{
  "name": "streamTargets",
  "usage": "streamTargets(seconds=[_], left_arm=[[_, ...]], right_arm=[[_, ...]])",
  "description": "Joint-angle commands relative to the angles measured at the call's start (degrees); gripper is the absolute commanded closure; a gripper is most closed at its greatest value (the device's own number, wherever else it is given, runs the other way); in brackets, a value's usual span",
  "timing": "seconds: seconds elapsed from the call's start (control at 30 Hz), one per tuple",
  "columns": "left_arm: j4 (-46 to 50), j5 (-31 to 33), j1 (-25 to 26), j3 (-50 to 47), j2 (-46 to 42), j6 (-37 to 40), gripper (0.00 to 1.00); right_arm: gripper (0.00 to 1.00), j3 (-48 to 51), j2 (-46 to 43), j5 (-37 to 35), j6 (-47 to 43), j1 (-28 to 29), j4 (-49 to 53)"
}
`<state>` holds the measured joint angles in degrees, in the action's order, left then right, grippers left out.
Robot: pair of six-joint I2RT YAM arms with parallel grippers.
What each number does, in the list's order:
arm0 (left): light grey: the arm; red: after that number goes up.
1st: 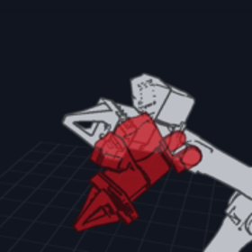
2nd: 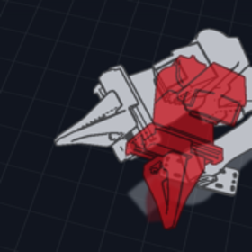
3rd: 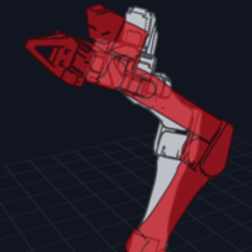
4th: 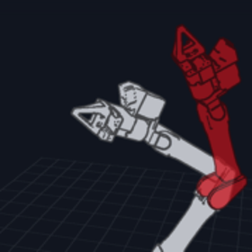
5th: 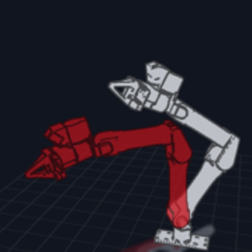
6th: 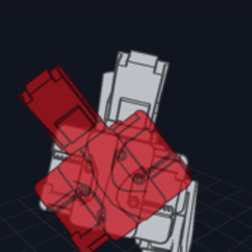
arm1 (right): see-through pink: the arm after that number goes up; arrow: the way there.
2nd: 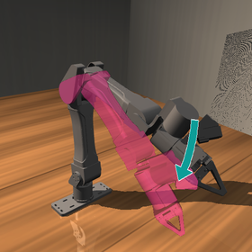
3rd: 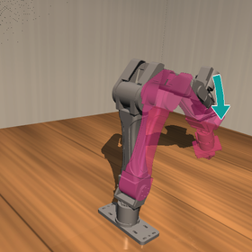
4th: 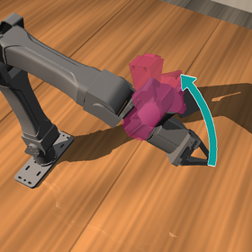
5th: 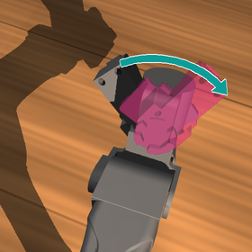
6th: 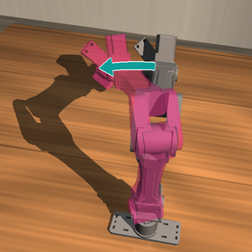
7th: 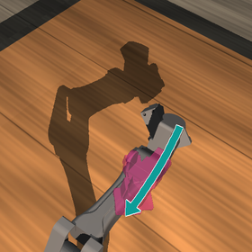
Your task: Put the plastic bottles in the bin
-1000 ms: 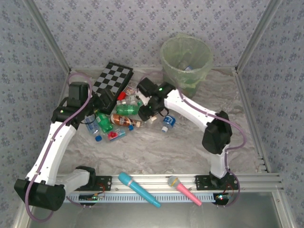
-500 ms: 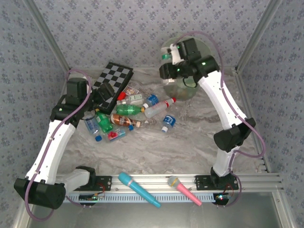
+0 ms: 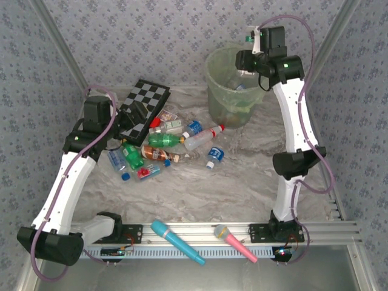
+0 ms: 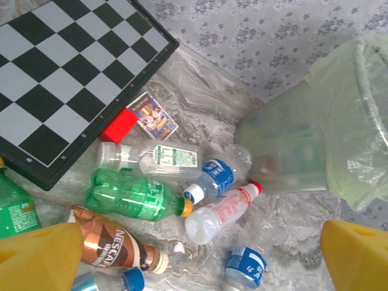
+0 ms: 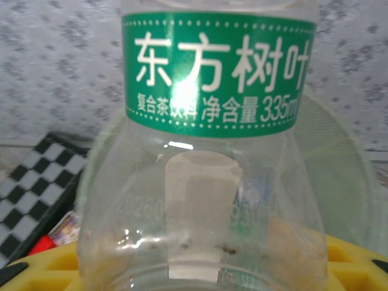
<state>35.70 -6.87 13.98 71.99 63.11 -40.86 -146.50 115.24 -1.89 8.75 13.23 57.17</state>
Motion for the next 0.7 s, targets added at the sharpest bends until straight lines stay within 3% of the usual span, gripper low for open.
streamTargets(seconds=[0.0, 0.17, 0.53, 0.6, 0.67], left_arm=[[-1.7, -1.1, 0.7, 2.0, 0.1, 1.5, 0.0], [-1.6, -0.9, 1.0, 1.8, 0.2, 1.4, 0.0], [-1.2, -0.9, 1.1, 1.9, -0.1, 0.9, 0.0], [-1.2, -0.7, 1.1, 1.8, -0.1, 0.9, 0.0], [-1.1, -0.6, 1.1, 1.9, -0.1, 0.9, 0.0]], right_arm=[[0.46, -3.4, 3.4, -6.3, -4.5, -0.7, -0.3], [0.46, -4.1, 6.2, -11.0, -7.3, -2.2, -0.7], [0.43, -5.5, 9.5, -10.4, -7.1, -4.3, -1.6], [0.31, -5.4, 9.6, -10.4, -7.0, -4.4, -1.4], [0.0, -5.2, 9.3, -11.0, -7.1, -4.1, -1.3]])
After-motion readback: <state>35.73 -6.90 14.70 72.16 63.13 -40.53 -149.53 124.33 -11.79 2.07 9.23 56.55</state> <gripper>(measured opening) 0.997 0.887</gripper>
